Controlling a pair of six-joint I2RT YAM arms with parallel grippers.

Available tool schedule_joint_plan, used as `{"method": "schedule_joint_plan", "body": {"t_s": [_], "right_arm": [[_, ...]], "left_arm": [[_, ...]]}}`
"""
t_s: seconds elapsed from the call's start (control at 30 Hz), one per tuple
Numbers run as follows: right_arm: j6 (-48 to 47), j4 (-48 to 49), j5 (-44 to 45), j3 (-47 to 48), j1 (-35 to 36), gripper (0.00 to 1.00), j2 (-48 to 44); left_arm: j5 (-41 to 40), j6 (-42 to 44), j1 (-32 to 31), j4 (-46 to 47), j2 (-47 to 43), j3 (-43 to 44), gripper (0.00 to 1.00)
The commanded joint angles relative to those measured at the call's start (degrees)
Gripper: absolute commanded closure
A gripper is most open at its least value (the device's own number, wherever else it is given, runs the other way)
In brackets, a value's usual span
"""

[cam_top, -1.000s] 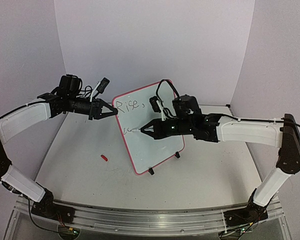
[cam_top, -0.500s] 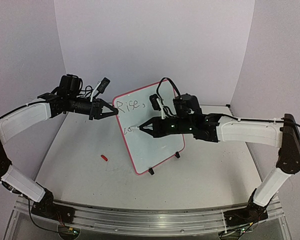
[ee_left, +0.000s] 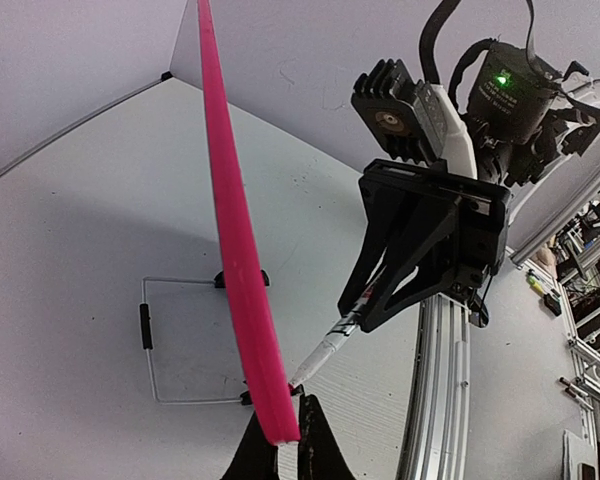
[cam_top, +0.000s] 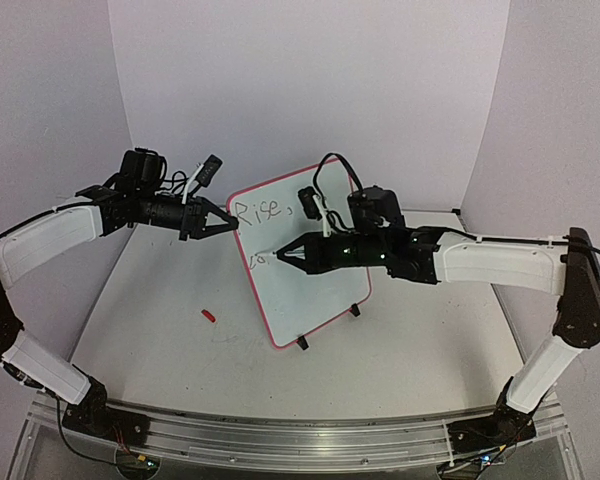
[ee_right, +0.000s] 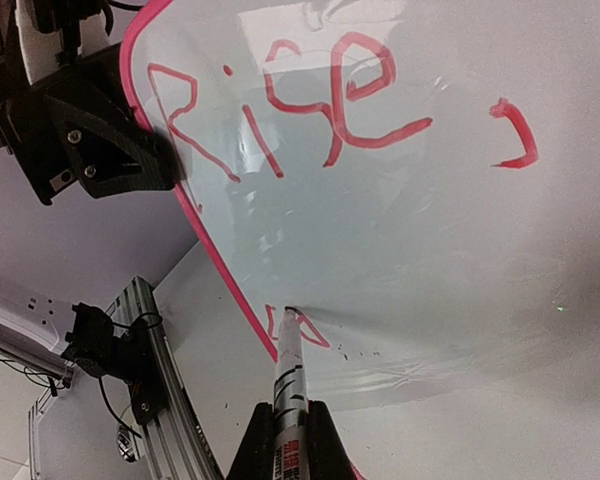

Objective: Write a sentence on the whiteboard

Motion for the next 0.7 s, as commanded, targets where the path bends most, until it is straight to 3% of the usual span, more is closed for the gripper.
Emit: {"method": "schedule_joint_plan", "body": {"t_s": [0.0,0.33,0.67], "right_arm": [[-0.1,2.4,-3.3,-0.8,-0.2,1.00,-5.4],[-1.1,-1.1,-2.8,-5.1,-2.3,1.00,-11.1],[-2.1,-1.0,-9.0,-2.7,-4.2,1.00,-7.2]], "left_arm": [[-0.5,3.5,-2.4,-6.5,1.8,-0.3,1.00],[-0.6,3.8,-2.4,-6.9,1.9,-0.1,1.00],[-0.7,3.8,-2.4,-7.0,1.9,-0.2,1.00]]}}
